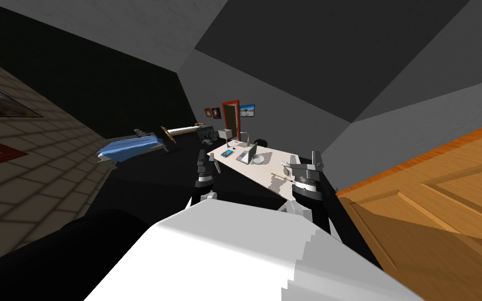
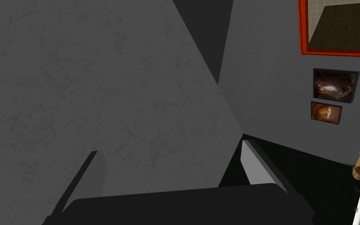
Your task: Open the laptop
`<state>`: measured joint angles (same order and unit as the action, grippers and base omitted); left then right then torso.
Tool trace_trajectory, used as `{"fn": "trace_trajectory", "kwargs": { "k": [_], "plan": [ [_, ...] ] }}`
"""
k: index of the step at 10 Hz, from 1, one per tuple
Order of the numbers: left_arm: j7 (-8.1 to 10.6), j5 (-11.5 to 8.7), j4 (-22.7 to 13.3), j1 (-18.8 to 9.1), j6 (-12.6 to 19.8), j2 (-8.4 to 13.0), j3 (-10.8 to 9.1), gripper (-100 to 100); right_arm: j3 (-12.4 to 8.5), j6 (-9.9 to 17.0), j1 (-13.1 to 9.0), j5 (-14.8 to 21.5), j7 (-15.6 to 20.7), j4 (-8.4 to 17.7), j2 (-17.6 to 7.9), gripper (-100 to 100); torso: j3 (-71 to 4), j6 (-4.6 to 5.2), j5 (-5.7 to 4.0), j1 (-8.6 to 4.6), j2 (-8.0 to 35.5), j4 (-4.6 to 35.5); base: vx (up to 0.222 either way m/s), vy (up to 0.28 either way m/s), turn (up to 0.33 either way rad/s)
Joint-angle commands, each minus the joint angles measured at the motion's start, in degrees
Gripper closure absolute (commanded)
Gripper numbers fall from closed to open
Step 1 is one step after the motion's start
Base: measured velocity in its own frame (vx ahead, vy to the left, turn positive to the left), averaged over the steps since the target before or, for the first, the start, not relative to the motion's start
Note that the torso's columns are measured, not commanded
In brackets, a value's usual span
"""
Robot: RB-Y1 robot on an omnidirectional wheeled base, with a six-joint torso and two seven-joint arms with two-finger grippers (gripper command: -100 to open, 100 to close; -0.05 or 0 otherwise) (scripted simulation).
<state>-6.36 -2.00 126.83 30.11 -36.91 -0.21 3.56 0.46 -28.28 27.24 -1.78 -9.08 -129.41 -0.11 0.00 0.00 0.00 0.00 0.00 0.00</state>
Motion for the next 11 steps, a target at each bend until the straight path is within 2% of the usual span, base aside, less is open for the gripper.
{"fn": "trace_trajectory", "kwargs": {
  "k": [1,9,10,11],
  "plan": [
    [0.00,0.00,0.00,0.00,0.00,0.00,0.00,0,0.00,0.00,0.00,0.00,0.00,0.00,0.00,0,-4.67,0.00,0.00,0.00,2.32,2.35,0.000,0.000,0.000],
    [0.00,0.00,0.02,0.00,-0.01,0.00,0.00,0,0.00,-0.01,0.00,0.00,0.00,-0.02,0.00,0,-70.73,0.00,0.00,0.00,35.39,35.37,0.000,0.000,0.000],
    [0.00,0.18,-0.20,-0.30,0.64,1.86,-0.05,-100,0.00,-0.01,0.00,0.00,0.00,-0.02,0.00,0,-79.19,0.00,0.00,0.00,39.62,39.60,0.011,-0.003,-0.043],
    [0.00,0.35,-0.42,-0.60,1.28,3.13,-0.10,-100,0.00,0.00,0.00,0.00,0.00,0.00,0.00,0,-83.14,0.01,0.00,0.00,41.53,41.49,0.013,-0.007,-0.081]
  ]
}}
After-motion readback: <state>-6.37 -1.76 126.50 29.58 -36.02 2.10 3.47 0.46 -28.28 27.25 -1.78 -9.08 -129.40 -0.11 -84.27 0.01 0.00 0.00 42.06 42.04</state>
